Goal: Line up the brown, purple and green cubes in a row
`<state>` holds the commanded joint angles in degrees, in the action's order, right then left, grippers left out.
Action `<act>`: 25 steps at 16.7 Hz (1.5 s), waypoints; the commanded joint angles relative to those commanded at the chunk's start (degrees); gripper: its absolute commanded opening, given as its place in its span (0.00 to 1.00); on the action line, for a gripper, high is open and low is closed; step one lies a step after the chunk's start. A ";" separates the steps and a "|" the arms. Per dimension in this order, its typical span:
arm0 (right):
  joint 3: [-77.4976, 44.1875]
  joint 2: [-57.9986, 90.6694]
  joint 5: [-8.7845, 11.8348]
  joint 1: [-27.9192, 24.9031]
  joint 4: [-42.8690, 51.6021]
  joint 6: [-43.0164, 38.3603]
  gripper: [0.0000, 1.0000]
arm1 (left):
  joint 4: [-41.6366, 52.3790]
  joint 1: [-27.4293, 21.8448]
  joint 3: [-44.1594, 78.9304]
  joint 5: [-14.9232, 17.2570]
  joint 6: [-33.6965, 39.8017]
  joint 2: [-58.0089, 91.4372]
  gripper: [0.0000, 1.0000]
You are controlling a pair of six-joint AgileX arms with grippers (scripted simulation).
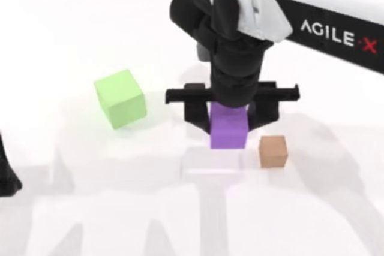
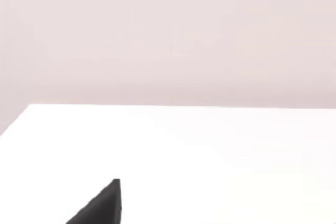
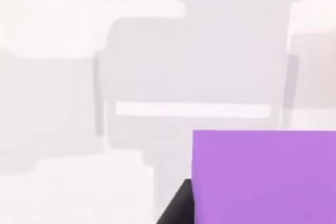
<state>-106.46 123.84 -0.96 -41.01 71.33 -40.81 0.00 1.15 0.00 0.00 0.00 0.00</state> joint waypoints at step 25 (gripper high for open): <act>10.95 3.21 -0.04 -0.34 -14.16 -0.40 0.45 | 0.00 0.00 0.00 0.00 0.00 0.00 1.00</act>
<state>-95.51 127.04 -1.00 -41.34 57.17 -41.21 0.00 1.15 0.00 0.00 0.00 0.00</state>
